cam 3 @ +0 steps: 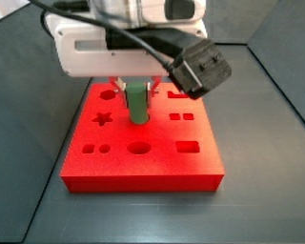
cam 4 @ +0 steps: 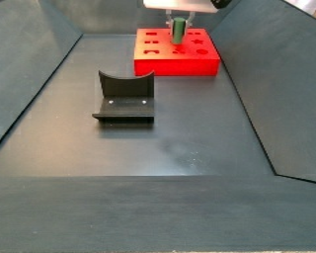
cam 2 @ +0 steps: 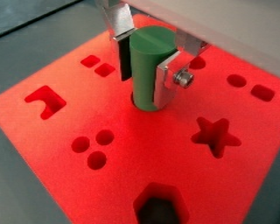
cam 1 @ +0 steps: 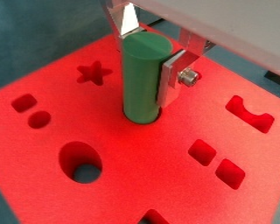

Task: Pick up the round object. Move up. Move to above the board. Insert the round object.
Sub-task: Insert the round object.

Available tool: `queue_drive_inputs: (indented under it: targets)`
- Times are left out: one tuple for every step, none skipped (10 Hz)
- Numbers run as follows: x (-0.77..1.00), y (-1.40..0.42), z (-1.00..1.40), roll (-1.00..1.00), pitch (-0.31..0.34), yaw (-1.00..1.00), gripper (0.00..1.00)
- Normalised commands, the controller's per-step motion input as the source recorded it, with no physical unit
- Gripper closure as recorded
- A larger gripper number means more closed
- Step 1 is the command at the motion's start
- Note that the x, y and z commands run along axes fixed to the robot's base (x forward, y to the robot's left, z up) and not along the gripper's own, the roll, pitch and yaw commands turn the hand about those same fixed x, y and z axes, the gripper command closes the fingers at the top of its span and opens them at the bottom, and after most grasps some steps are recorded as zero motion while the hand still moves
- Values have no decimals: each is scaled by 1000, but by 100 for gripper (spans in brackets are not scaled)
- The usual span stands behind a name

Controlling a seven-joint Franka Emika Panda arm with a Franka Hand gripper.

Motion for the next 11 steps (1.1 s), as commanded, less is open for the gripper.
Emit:
queue_drive_inputs:
  targets:
    - [0,0,-740,191,-164,117,100]
    - [0,0,-806,223,-117,54,100]
    - [0,-31,-871,211,-97,14,100]
    - [0,-74,-937,194,-83,0,100]
    - [0,-57,-823,194,-123,0,100]
    - [0,-111,-823,209,-123,0,100]
    - [0,-180,-971,160,-103,0,100]
    - [43,-106,-1000,96,-31,0,100]
    - [0,0,-169,37,-144,0,100]
    - [0,0,0,0,-7,0,100]
    - [0,0,-43,0,-16,0,100]
